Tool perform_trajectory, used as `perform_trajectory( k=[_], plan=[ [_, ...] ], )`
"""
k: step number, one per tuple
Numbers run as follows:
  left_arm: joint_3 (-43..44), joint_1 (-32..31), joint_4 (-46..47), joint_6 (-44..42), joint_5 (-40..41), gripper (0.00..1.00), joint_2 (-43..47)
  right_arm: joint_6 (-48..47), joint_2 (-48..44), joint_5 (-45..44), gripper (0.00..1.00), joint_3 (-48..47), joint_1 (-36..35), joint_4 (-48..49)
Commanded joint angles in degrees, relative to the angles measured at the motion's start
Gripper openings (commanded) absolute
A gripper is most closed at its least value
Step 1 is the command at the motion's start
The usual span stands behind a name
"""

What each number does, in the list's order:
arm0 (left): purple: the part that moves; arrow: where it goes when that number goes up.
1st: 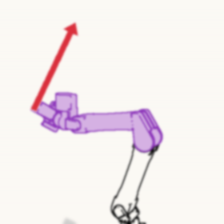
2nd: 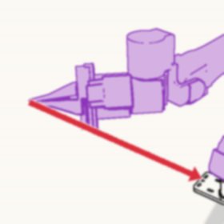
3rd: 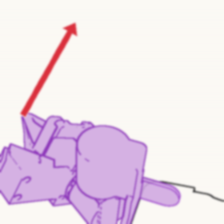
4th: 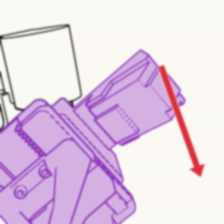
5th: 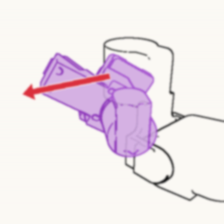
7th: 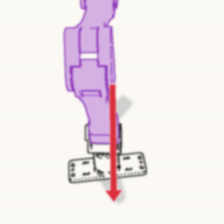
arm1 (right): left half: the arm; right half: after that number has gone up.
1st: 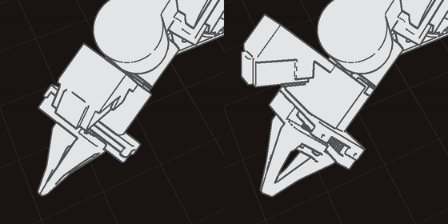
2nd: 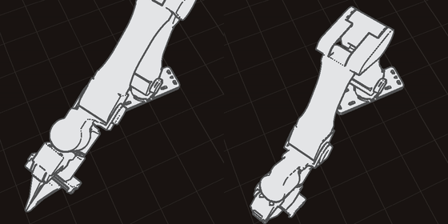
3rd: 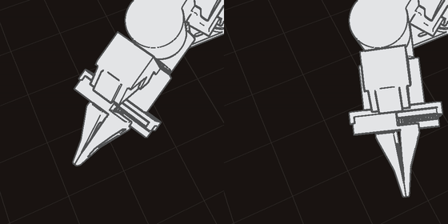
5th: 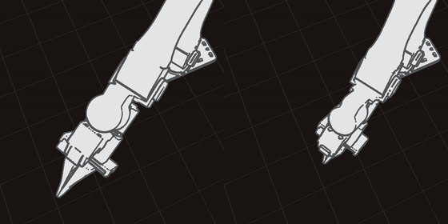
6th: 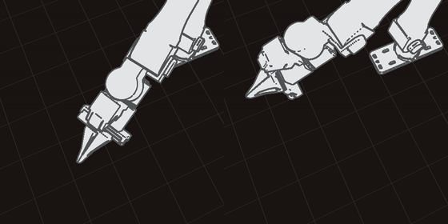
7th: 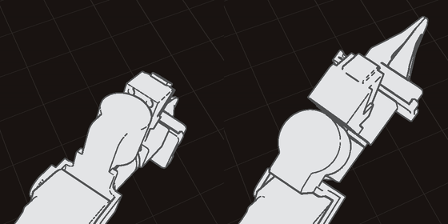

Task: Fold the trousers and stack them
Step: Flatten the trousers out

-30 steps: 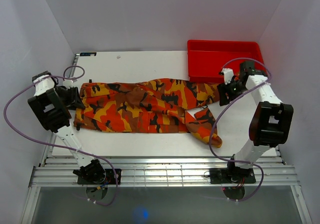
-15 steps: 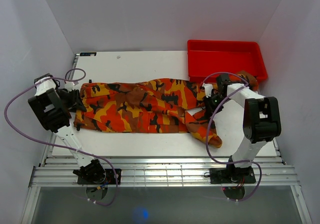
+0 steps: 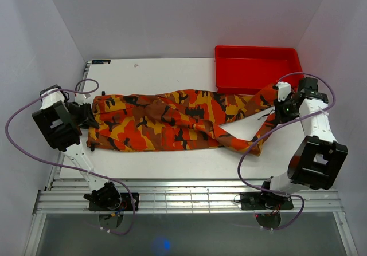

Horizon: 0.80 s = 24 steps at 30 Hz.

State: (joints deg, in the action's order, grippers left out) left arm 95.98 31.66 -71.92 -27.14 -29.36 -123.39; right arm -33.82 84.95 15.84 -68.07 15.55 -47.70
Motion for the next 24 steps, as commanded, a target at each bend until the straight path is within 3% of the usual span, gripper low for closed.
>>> perform_trajectory(
  k=[1,8,11,12,14,17,18,19,21,24],
  plan=[
    [-0.1,-0.2,0.6,-0.1,-0.1,0.38,4.4,-4.4,-1.9,-7.3,0.08,0.1,4.5,-2.5],
    [-1.6,-0.2,3.5,3.2,4.5,0.33,5.0,-7.5,2.1,-10.9,0.08,-0.2,26.7,-6.3],
    [-1.1,-0.1,3.8,4.6,6.1,0.29,4.2,-9.2,6.6,-7.6,0.08,-4.8,29.2,-13.5],
    [-0.8,-0.1,3.9,5.4,6.5,0.28,4.0,-10.7,10.1,-5.1,0.08,-7.1,29.1,-21.0],
    [0.1,-0.2,3.8,5.8,7.0,0.27,3.7,-12.4,13.1,-1.4,0.08,-8.8,29.7,-26.8],
    [0.4,-0.2,3.4,5.8,6.4,0.29,3.6,-15.5,14.6,1.6,0.32,-9.8,29.7,-26.9],
    [0.3,-0.2,3.3,5.7,6.4,0.32,3.7,-15.8,14.6,2.2,0.51,-10.2,29.7,-26.0],
    [0.2,-0.2,3.1,5.4,6.5,0.34,3.7,-16.3,14.6,3.1,0.57,-12.1,29.7,-24.9],
    [-0.2,-0.2,2.8,4.9,6.9,0.38,3.9,-19.0,13.7,5.2,0.63,-14.2,29.6,-24.7],
    [-0.4,-0.2,2.6,4.3,6.9,0.41,4.0,-26.5,8.0,5.3,0.64,-13.1,29.6,-19.4]
  ],
)
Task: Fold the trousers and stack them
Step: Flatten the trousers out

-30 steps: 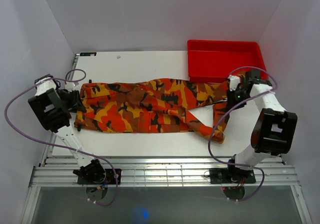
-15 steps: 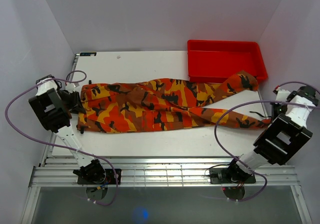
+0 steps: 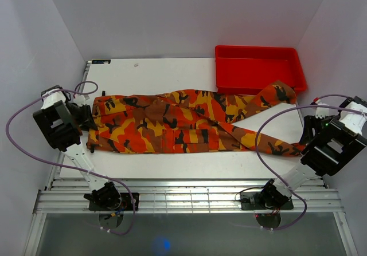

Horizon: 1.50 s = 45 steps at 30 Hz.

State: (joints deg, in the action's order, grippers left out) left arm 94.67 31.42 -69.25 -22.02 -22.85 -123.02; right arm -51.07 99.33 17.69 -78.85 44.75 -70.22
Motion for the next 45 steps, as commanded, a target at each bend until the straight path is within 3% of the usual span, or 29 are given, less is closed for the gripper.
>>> perform_trajectory(
  k=[1,5,11,16,20,22,23,24,26,29,33,38,40,41,43,45],
  plan=[
    [0.8,0.0,-0.1,-0.9,0.2,0.42,3.6,-14.9,-8.4,3.5,0.64,-1.0,0.4,4.6],
    [0.7,0.0,-0.5,-0.8,-0.5,0.42,3.1,-30.6,-20.6,4.5,0.66,11.7,0.4,11.7],
    [1.4,0.0,-1.2,-1.1,-1.3,0.42,2.7,-53.7,-39.6,5.6,0.82,30.1,0.4,17.4],
    [1.5,0.0,-1.2,-1.4,-1.3,0.42,2.7,-60.7,-46.5,3.8,0.9,43.1,-0.1,26.6],
    [1.6,0.0,-1.2,-1.4,-1.6,0.42,2.3,-60.3,-44.1,0.5,0.86,47.7,-2.2,33.5],
    [1.7,0.0,-1.1,-1.2,-1.7,0.42,2.2,-58.2,-41.2,-1.1,0.69,47.9,-4.4,34.9],
    [1.8,0.0,-1.1,-1.1,-1.8,0.42,2.1,-57.0,-40.0,-1.4,0.6,46.7,-5.2,34.5],
    [1.9,0.0,-1.1,-1.1,-1.8,0.42,2.0,-55.8,-37.7,-1.3,0.39,45.4,-6.2,33.7],
    [1.8,0.0,-1.1,-1.2,-1.6,0.41,2.3,-52.0,-35.2,0.7,0.08,37.6,-8.2,25.7],
    [1.4,0.0,-1.1,-1.9,-0.7,0.41,2.9,-46.6,-27.1,6.5,0.08,21.7,-11.4,9.0],
    [1.4,0.0,-1.3,-2.0,-0.1,0.41,2.9,-33.7,-13.4,10.5,0.08,2.8,-17.8,-5.0],
    [1.9,0.0,-1.5,-1.4,-0.3,0.41,2.3,-19.2,7.0,8.5,0.08,-3.4,-22.7,-4.9],
    [1.7,0.0,-1.5,-1.3,-0.4,0.41,2.0,-14.6,13.2,8.4,0.19,-8.3,-22.7,-4.6],
    [1.5,0.0,-1.3,-1.2,-0.4,0.41,2.0,-12.3,17.9,8.4,0.31,-10.3,-22.8,-4.3],
    [1.1,0.0,-1.1,-1.4,-0.4,0.41,2.2,-5.8,19.8,8.2,0.37,-13.7,-22.3,-0.2],
    [0.6,0.1,-0.3,-1.5,0.3,0.41,2.6,-3.4,18.6,5.2,0.54,-14.1,-22.5,3.1]
  ],
)
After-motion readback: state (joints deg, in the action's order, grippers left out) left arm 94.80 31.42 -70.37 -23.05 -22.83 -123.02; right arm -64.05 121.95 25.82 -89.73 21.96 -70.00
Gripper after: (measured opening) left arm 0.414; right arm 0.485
